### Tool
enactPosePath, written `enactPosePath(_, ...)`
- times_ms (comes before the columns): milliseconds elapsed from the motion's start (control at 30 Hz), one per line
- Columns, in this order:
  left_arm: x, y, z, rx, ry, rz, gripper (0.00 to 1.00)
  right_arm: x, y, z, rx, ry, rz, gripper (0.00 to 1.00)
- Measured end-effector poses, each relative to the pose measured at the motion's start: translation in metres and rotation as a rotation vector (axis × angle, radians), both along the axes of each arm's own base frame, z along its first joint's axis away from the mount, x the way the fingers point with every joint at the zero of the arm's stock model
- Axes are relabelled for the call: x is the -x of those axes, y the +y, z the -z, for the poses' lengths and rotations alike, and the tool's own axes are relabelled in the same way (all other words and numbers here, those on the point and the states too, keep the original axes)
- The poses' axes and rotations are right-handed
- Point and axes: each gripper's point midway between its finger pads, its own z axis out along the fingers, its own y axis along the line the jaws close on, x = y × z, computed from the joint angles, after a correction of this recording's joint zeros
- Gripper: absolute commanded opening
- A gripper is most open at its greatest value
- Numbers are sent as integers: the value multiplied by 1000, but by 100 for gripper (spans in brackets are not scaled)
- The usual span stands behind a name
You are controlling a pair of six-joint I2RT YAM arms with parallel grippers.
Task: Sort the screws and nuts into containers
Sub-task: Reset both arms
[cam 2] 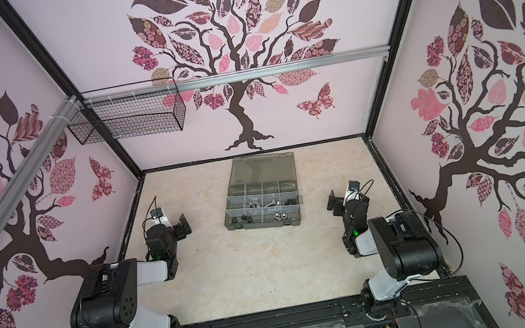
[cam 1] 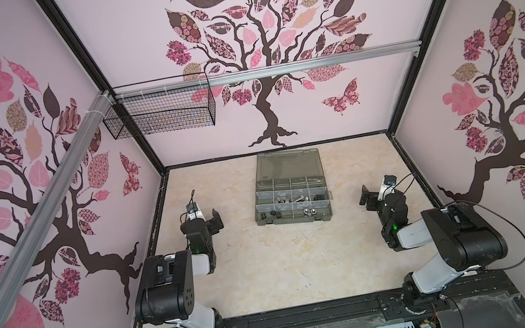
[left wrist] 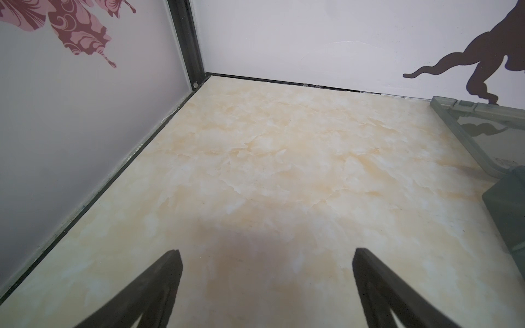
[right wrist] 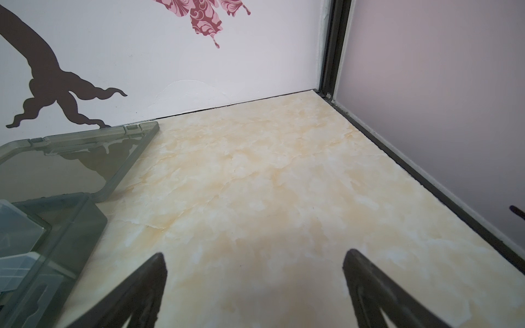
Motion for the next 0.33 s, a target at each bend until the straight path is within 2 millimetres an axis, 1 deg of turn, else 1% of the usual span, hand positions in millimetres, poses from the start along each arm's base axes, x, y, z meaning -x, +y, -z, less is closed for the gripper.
enactPosePath(333,0,0,0,0,0,0,98,-3,0,0,0,10,0,100)
